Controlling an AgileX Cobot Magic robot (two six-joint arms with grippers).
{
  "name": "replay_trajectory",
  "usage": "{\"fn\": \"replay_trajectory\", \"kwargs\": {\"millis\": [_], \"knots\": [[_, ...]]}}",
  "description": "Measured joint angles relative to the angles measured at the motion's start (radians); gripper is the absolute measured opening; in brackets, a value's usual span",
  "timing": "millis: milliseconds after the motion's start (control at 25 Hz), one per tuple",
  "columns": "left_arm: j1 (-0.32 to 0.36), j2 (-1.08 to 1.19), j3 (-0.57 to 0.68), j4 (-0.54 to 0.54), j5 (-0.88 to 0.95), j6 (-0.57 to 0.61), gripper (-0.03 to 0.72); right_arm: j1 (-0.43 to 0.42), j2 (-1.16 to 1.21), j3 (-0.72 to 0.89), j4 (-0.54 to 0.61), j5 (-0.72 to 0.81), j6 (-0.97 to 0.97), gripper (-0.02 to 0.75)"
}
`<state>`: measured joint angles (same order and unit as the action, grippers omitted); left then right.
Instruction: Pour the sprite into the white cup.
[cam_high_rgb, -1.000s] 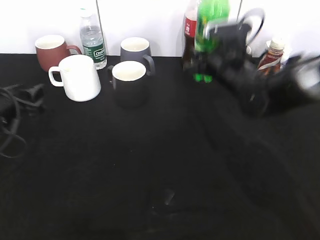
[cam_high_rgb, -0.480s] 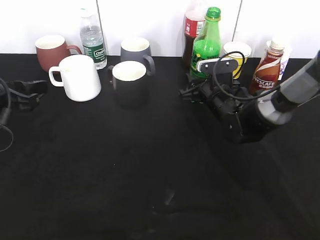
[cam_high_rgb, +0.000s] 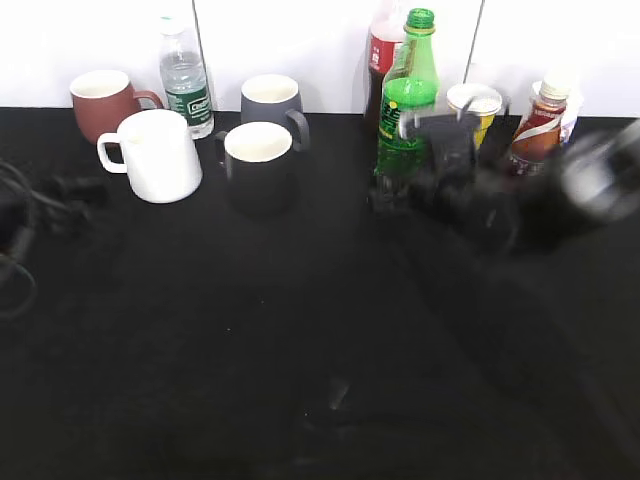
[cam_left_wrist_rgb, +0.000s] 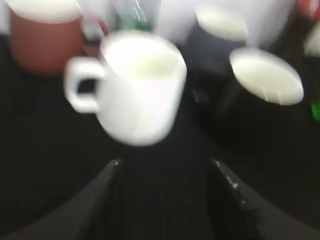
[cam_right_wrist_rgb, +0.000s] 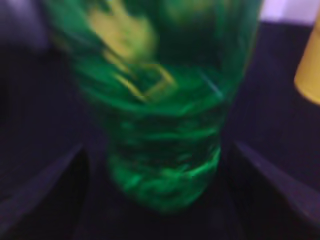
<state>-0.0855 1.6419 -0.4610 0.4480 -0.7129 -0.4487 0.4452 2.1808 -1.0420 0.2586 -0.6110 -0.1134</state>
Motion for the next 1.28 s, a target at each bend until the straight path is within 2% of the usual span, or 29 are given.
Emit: {"fn": "replay_trajectory", "kwargs": {"millis": [40, 120, 280, 320, 360, 440, 520, 640, 800, 880, 1040, 1120, 1280], "knots": [[-0.034, -0.015, -0.013, 0.004, 0.085, 0.000, 0.414, 0.000, -0.068, 0.000, 0.000, 0.132, -0.005, 0.638], [-0.114, -0.063, -0.079, 0.005, 0.390, 0.000, 0.418, 0.000, -0.208, 0.000, 0.028, 0.416, -0.008, 0.627], [-0.284, -0.152, -0.250, -0.063, 1.151, 0.022, 0.421, 0.000, -0.400, 0.000, 0.025, 0.967, 0.025, 0.598], [-0.315, -0.179, -0.286, -0.128, 1.289, 0.084, 0.421, 0.000, -0.445, 0.000, -0.028, 1.065, 0.065, 0.597], [-0.329, -0.212, -0.319, -0.237, 1.429, 0.168, 0.421, 0.000, -0.486, 0.000, -0.103, 1.147, 0.121, 0.596], [-0.331, -0.314, -0.362, -0.402, 1.638, 0.311, 0.424, 0.000, -0.579, 0.000, -0.259, 1.351, 0.213, 0.596], [-0.331, -0.482, -0.368, -0.440, 1.772, 0.338, 0.433, 0.000, -0.703, 0.006, -0.329, 1.529, 0.237, 0.595], [-0.331, -0.833, -0.365, -0.441, 1.867, 0.342, 0.516, 0.000, -1.007, 0.109, -0.359, 1.564, 0.244, 0.594], [-0.332, -1.318, -0.239, -0.430, 1.885, 0.342, 0.531, 0.000, -1.450, 0.375, -0.373, 1.602, 0.247, 0.594], [-0.332, -1.458, -0.162, -0.429, 1.894, 0.342, 0.531, 0.000, -1.634, 0.458, -0.375, 1.666, 0.251, 0.594], [-0.332, -1.493, -0.107, -0.429, 1.849, 0.344, 0.531, 0.000, -1.881, 0.541, -0.360, 1.673, 0.221, 0.594], [-0.332, -1.495, -0.080, -0.440, 1.786, 0.373, 0.531, 0.000, -1.895, 0.542, -0.314, 1.670, 0.159, 0.594], [-0.332, -1.494, -0.071, -0.448, 1.769, 0.390, 0.531, 0.000, -1.895, 0.542, -0.308, 1.669, 0.149, 0.569]]}}
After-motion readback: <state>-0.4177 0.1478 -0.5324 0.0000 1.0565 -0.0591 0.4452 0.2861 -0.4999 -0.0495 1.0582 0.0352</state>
